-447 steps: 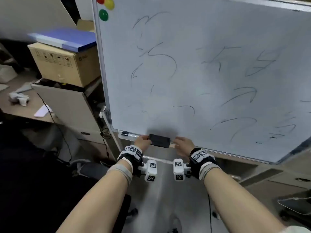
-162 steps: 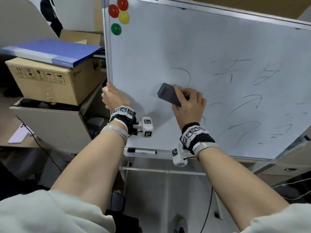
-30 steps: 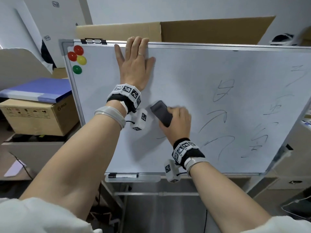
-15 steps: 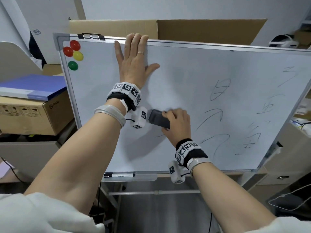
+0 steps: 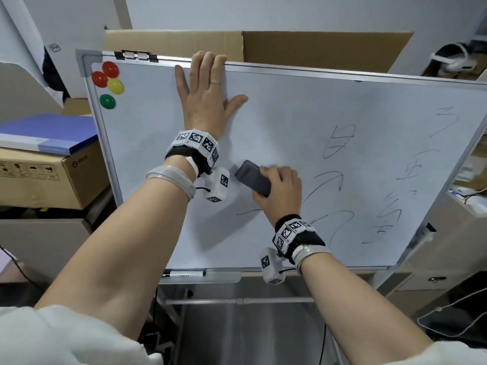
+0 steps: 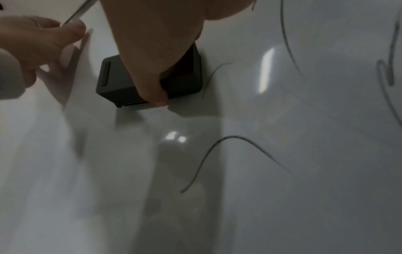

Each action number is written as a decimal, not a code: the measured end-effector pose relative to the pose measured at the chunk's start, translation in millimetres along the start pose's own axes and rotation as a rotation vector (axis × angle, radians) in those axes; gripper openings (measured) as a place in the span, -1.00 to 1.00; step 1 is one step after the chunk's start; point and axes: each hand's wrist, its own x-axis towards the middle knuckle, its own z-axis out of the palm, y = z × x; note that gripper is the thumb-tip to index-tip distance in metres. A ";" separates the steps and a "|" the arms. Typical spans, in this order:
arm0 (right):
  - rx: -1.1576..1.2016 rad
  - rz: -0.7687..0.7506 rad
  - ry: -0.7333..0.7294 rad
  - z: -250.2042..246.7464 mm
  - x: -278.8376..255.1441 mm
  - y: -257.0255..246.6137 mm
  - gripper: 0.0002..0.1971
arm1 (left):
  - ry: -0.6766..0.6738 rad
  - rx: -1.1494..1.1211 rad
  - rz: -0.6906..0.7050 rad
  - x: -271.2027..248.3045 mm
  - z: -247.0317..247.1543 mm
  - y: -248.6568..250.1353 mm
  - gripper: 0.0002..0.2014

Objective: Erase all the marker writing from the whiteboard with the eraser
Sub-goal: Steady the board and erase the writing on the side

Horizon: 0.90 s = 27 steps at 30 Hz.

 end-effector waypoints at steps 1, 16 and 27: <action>-0.004 0.011 0.013 -4.4 5.5 1.6 -0.45 | 0.004 0.004 0.000 0.3 0.3 1.6 -0.24; 0.075 0.135 0.082 -37.8 27.2 21.7 -0.44 | 0.267 -0.071 -0.176 0.7 0.3 37.9 -0.60; 0.114 0.321 0.197 -98.1 63.2 94.4 -0.47 | 0.217 -0.059 0.001 13.1 31.7 147.9 -0.60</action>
